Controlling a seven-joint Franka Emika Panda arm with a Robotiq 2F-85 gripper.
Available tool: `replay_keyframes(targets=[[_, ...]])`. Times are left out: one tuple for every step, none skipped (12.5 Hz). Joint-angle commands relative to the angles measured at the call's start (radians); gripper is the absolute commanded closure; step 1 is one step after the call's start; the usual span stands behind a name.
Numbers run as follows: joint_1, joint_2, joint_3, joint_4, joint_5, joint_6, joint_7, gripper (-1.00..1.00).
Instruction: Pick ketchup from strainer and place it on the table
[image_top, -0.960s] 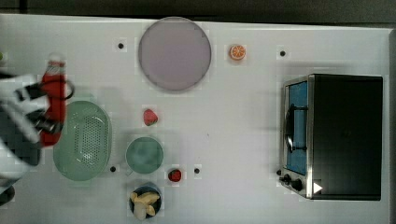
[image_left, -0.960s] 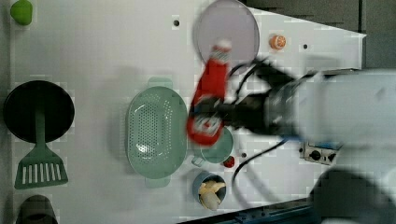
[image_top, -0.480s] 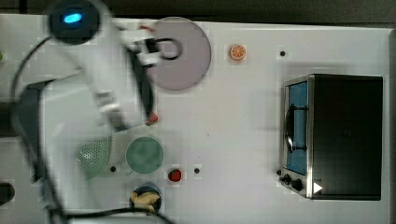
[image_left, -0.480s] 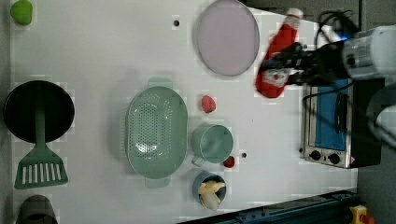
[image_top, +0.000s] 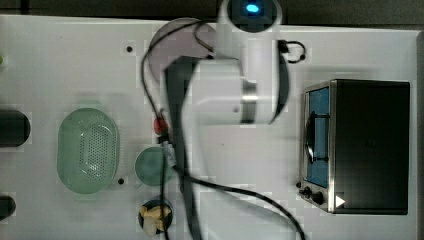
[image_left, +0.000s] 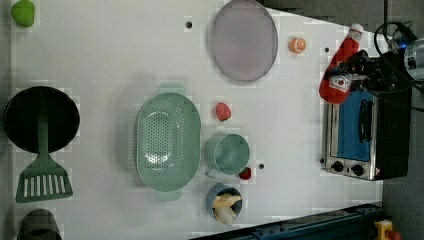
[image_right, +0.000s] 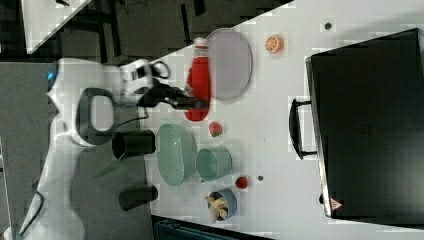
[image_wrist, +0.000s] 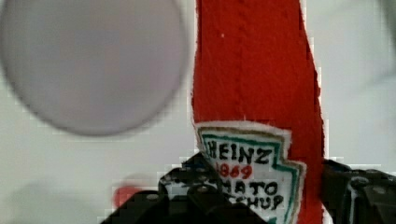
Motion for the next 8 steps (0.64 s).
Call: replay_keyframes(targets=[[0.033,-0.030,0.003,-0.053,-0.012,0.009,-0.081,-0.19],[0.033,-0.030,-0.003,-0.079,-0.021,0.023,-0.081,-0.19],[0.033,-0.030,-0.008,-0.110,-0.037,0.050,-0.081,-0.19],[0.033,-0.030,-0.012,-0.145,-0.055,0.091,-0.081,-0.19],[0.033,-0.030,-0.015,-0.184,-0.066,0.136,-0.081,-0.19],[0.033,-0.029,-0.020,-0.226,-0.065,0.168,-0.081,-0.19],[0.033,-0.026,-0.026,-0.266,-0.065,0.193,-0.080,-0.19],[0.033,-0.021,-0.033,-0.302,-0.065,0.220,-0.079,-0.19]])
